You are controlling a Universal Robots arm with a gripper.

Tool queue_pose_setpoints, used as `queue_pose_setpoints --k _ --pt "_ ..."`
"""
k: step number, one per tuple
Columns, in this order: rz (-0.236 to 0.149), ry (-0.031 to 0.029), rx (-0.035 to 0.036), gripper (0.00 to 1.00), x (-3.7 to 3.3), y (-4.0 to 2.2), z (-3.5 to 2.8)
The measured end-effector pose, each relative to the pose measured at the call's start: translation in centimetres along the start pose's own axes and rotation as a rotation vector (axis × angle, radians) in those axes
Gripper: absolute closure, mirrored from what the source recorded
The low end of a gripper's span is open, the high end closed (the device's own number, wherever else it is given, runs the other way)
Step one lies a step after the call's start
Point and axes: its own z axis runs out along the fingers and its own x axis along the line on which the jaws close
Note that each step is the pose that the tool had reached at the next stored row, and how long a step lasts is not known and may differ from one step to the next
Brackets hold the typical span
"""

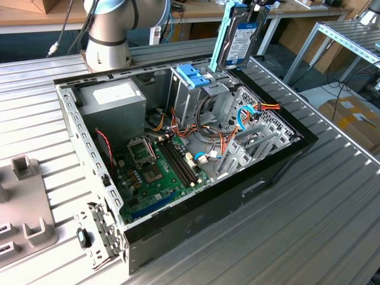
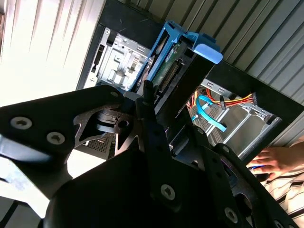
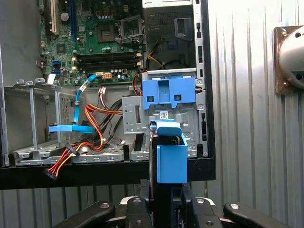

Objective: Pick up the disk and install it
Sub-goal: 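Pick up the disk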

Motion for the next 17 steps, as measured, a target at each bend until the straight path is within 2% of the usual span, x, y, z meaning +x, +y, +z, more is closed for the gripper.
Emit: queue_pose_setpoints --k 8,13,15,17 --pt "0.000 0.0001 0.0000 0.65 0.19 -0.02 0.00" --pt "-0.001 -0.0023 0.0019 0.65 1.50 0.07 0.04" --pt "-0.001 -0.0039 0.0050 0.65 2.29 0.24 0.06" --pt "-0.001 -0.0047 0.0072 0.65 2.79 0.36 0.07"
